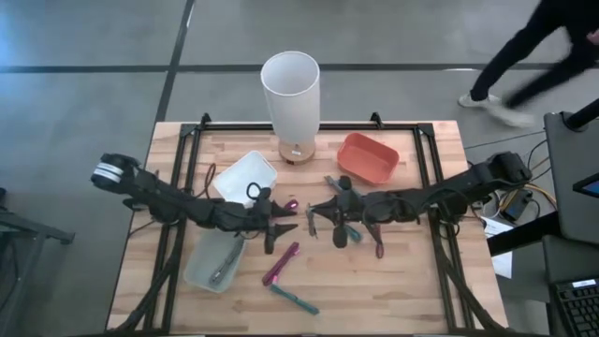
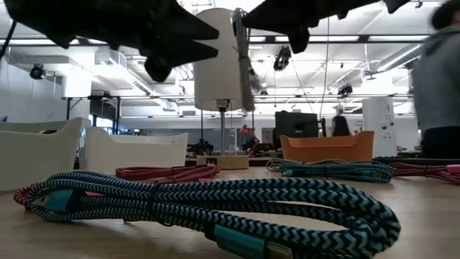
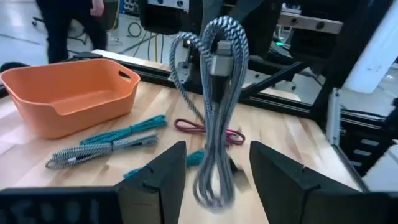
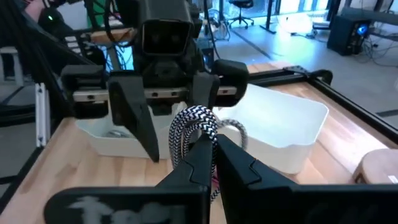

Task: Pick & Place USB Port
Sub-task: Put the bottom white and black charger cable into the gray bin

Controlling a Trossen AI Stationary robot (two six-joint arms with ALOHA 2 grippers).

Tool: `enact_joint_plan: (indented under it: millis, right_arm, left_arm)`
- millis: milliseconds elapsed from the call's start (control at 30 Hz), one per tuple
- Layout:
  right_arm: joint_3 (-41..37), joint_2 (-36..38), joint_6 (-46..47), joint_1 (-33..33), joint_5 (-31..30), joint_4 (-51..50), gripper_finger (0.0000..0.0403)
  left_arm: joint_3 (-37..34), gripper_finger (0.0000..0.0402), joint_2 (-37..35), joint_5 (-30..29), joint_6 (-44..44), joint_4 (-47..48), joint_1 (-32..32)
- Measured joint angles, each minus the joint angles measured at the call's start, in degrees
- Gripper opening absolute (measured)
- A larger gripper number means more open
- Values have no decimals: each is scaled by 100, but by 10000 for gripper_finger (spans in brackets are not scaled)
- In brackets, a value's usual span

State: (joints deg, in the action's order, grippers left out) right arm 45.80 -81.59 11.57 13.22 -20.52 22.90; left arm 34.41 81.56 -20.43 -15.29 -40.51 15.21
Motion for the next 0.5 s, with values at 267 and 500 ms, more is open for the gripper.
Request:
enact_joint_plan:
  millis: [267,500]
  right_arm:
    - [220,-141,-39,-85,-2,-26,8]
    - [304,-218,-182,-91,1,-15,8]
  left_arm:
    - [459,179,637,44,206,-2,-199]
    - [770,179,907,274,337,26,-221]
